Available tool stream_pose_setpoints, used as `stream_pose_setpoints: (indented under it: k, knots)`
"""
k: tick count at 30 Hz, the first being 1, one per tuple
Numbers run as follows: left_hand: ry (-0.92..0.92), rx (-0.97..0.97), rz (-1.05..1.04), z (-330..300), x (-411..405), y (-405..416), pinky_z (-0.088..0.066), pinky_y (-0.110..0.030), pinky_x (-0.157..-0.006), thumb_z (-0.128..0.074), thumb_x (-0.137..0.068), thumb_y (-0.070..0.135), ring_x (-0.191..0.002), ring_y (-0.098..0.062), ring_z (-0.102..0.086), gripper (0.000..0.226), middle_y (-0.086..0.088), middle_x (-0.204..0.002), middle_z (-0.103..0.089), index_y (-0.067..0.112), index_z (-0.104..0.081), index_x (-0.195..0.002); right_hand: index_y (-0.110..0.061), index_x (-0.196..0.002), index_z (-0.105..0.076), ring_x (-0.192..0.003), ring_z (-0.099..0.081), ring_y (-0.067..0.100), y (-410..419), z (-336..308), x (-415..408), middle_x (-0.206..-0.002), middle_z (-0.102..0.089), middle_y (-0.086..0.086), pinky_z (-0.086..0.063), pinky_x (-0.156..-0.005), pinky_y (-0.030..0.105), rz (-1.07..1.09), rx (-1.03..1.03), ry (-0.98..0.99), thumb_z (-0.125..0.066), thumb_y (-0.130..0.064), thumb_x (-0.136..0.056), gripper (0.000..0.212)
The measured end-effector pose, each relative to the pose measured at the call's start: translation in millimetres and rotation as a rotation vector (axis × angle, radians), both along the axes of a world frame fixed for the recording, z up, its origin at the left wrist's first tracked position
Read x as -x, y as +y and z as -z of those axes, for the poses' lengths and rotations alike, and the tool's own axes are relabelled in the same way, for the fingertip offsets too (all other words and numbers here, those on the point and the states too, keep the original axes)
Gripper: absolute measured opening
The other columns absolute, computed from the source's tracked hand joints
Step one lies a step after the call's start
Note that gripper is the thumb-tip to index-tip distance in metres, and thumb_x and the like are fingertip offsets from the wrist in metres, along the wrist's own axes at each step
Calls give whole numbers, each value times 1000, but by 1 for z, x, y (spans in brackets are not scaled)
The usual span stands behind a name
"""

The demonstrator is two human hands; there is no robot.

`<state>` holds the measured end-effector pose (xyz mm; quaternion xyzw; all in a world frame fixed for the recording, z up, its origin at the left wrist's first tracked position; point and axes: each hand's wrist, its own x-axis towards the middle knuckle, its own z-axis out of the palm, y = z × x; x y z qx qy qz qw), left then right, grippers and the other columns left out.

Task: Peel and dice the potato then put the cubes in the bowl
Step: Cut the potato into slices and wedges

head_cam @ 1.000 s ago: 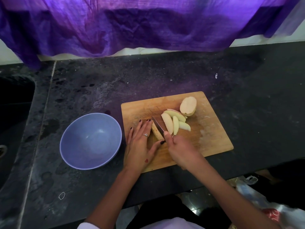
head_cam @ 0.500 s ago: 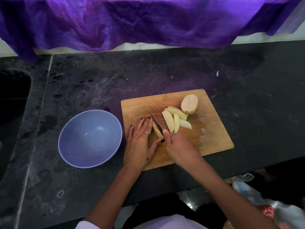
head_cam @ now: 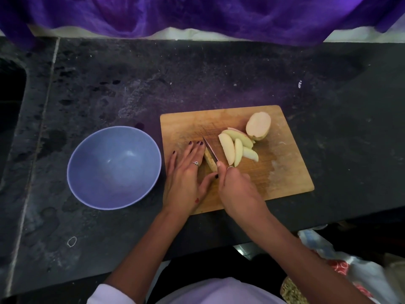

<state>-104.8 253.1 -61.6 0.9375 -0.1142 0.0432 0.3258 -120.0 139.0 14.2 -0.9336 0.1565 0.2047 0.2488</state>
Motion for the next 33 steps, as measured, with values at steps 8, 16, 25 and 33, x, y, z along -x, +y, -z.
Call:
stream_pose_setpoints:
  k: [8, 16, 25, 33]
  knots:
    - [0, -15, -4, 0, 1, -1, 6, -27, -117, -38, -89, 51, -141, 3, -6, 70, 3, -154, -30, 16, -29, -149, -8, -103, -59, -86, -60, 28, 0, -3, -7, -83, -56, 7, -47, -73, 37, -8, -3, 29, -15, -50, -101, 61]
    - [-6, -3, -11, 1, 2, -1, 2, -31, -117, -32, -86, 50, -141, -1, -11, 72, -1, -154, -33, 13, -32, -148, -9, -112, -56, -89, -52, 24, 5, -10, -10, -74, -37, -1, -42, -77, 35, 11, -11, 81, -14, -49, -101, 58]
    - [12, -1, -16, 0, 3, -3, 0, -33, -118, -30, -87, 50, -142, -1, -9, 71, 2, -155, -30, 15, -31, -149, -9, -110, -55, -84, -50, 22, 7, -12, -11, -71, -36, -1, -41, -73, 35, 13, 29, 107, -15, -48, -101, 57]
    - [23, -4, -18, -2, 3, -3, -3, -38, -119, -29, -86, 48, -143, -3, -12, 71, 1, -155, -30, 14, -32, -148, -9, -107, -57, -88, -58, 25, 9, -9, -18, -74, -43, 1, -46, -74, 37, -4, 44, 126, -16, -49, -101, 58]
